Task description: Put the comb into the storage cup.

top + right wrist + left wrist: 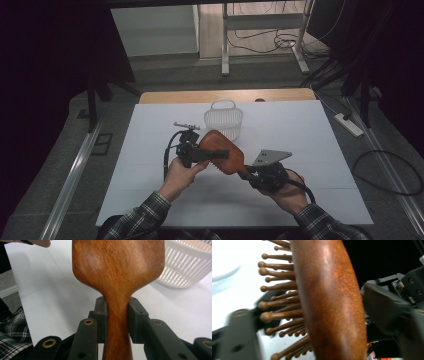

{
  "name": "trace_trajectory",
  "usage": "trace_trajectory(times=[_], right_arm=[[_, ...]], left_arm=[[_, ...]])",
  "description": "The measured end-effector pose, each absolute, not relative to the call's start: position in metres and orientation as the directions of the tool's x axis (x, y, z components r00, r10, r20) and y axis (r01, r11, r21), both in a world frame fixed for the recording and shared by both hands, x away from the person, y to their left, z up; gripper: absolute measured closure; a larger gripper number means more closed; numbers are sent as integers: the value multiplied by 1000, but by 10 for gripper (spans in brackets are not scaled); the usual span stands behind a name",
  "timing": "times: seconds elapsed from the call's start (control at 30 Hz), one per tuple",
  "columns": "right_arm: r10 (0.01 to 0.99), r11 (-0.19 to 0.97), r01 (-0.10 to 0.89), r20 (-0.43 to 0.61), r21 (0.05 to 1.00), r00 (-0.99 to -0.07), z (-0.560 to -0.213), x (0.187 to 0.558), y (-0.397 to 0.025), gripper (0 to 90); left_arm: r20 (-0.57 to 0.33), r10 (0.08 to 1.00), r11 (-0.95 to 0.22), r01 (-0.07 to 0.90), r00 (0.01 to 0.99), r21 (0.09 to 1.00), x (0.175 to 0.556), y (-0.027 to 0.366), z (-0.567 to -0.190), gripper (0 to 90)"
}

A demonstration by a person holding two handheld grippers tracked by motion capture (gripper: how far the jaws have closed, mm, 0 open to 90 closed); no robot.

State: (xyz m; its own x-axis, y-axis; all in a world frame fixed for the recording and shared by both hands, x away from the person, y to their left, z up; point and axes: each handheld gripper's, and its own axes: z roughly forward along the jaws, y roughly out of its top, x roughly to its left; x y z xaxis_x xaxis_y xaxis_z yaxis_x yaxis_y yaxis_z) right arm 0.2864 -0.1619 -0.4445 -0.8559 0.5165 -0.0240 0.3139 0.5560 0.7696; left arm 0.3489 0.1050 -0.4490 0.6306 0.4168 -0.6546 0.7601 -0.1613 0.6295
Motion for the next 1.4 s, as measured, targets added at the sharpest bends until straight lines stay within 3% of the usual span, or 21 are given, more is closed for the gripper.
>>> trace_trajectory(times=[0.23, 0.63, 1.13, 1.4], right_arm=[[506, 570, 309, -29, 761, -862, -447, 289, -163, 719], [492, 595, 295, -48, 748, -870, -451, 289, -160, 701], [491, 607, 347, 6, 714, -871, -453, 293, -164, 397], [490, 600, 373, 43, 708, -871, -453, 295, -167, 287]], left_arm=[[-744, 310, -123, 801, 592, 586, 354, 113, -453, 432], [-726, 277, -142, 774, 630, 617, 350, 113, -449, 547], [-643, 339, -167, 716, 687, 677, 343, 118, -435, 551], [-620, 367, -172, 705, 694, 688, 342, 122, -433, 550]])
